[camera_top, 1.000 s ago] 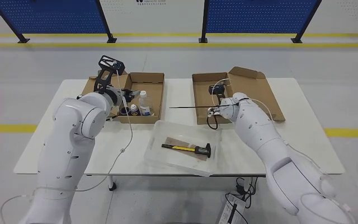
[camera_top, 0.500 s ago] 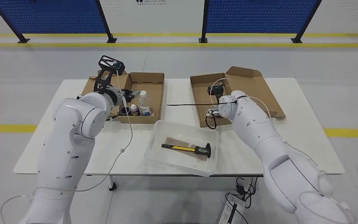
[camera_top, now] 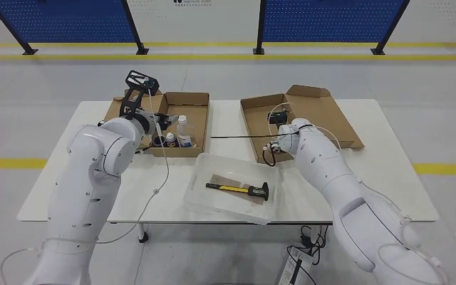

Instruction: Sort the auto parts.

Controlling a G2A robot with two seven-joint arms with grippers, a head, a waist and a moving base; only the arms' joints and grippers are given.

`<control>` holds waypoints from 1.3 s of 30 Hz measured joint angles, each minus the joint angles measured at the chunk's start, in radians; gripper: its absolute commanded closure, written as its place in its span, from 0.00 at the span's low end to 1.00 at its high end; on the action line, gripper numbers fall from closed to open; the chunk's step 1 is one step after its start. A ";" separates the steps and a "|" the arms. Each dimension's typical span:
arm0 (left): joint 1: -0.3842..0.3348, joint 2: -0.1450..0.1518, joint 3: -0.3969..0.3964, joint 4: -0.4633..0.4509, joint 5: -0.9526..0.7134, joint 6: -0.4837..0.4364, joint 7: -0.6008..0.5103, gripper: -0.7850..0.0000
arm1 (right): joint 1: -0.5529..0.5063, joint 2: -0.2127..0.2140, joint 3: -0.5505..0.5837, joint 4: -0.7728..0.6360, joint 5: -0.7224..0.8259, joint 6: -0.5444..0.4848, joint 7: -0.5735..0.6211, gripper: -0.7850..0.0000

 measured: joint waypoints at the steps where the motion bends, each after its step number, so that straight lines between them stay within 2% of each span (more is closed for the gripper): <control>1: 0.000 0.000 0.000 0.000 0.000 0.000 0.000 0.00 | -0.001 -0.001 0.001 0.002 -0.001 0.000 -0.001 0.77; 4: 0.000 0.000 0.000 0.000 0.000 0.000 0.000 0.00 | -0.004 -0.004 0.001 0.009 -0.007 0.000 -0.007 0.71; 13: 0.000 0.000 0.000 0.000 0.000 0.000 0.000 0.00 | -0.009 -0.014 0.006 0.014 -0.014 0.013 -0.006 0.67; 17: 0.000 0.000 0.000 0.000 0.000 0.000 0.000 0.00 | -0.011 -0.017 0.013 0.011 -0.012 0.026 -0.009 0.60; 18: 0.000 0.000 0.000 0.000 0.000 0.000 0.000 0.00 | -0.011 -0.017 0.015 0.008 -0.011 0.031 -0.010 0.56; 20: 0.000 0.000 0.000 0.000 0.000 0.000 0.000 0.00 | -0.014 -0.017 0.021 0.000 -0.008 0.044 -0.016 0.55; 21: 0.000 0.000 0.000 0.000 0.000 0.000 0.000 0.00 | -0.015 -0.017 0.024 -0.006 -0.007 0.051 -0.019 0.52; 22: 0.000 0.000 0.000 0.000 0.000 0.000 0.000 0.00 | -0.018 -0.017 0.029 -0.016 -0.004 0.059 -0.024 0.34; 23: 0.000 0.000 0.000 0.000 0.000 0.000 0.000 0.00 | -0.021 -0.017 0.032 -0.024 -0.003 0.066 -0.028 0.09; 25: 0.000 0.000 0.000 0.000 0.000 0.000 0.000 0.00 | -0.030 -0.016 0.038 -0.048 -0.001 0.081 -0.035 0.07; 26: 0.000 0.000 0.000 0.000 0.000 0.000 0.000 0.00 | -0.035 -0.016 0.039 -0.060 -0.001 0.085 -0.036 0.00; 33: 0.000 0.000 0.000 0.000 0.000 0.000 0.000 0.00 | -0.063 -0.007 0.055 -0.139 -0.029 0.113 -0.058 0.00; 39: 0.000 0.000 0.000 0.000 0.000 0.000 0.000 0.00 | -0.078 0.019 0.092 -0.219 -0.072 0.123 -0.064 0.00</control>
